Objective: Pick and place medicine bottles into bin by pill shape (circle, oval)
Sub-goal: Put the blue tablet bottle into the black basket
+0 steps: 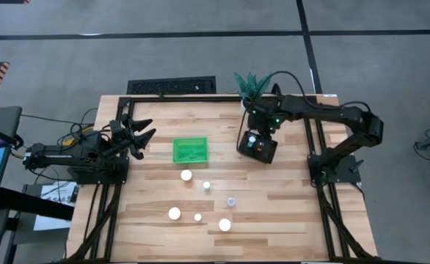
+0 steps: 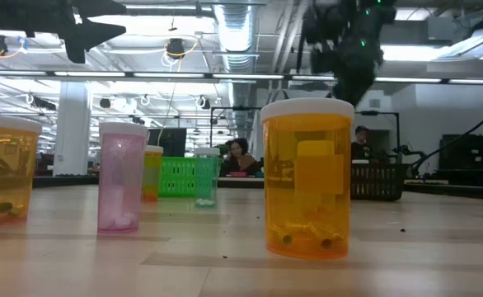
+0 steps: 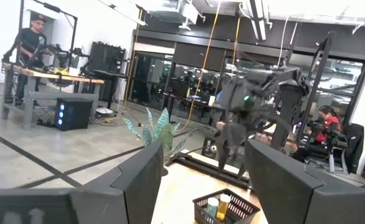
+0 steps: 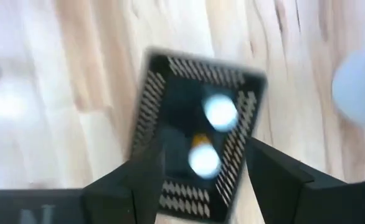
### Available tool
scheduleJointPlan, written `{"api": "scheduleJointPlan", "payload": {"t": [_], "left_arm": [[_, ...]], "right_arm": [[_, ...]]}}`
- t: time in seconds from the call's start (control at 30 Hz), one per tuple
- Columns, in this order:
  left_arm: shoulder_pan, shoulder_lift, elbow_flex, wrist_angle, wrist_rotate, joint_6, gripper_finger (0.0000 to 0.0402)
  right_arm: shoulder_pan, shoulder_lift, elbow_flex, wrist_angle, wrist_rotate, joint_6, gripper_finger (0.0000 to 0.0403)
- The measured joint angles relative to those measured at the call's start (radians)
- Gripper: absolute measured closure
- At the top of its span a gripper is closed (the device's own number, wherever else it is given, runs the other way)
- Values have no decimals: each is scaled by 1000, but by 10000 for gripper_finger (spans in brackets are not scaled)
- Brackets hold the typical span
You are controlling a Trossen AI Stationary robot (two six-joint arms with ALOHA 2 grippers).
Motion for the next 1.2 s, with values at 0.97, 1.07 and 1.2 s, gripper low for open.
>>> {"api": "scheduleJointPlan", "payload": {"t": [0.97, 1.07, 1.2], "left_arm": [[0, 0, 0, 7, 0, -7, 182], [0, 0, 0, 7, 2, -7, 182], [0, 0, 0, -1, 2, -6, 182]], "right_arm": [[439, 473, 324, 417, 42, -46, 177], [443, 526, 379, 399, 12, -48, 177], [457, 527, 398, 391, -1, -41, 177]]}}
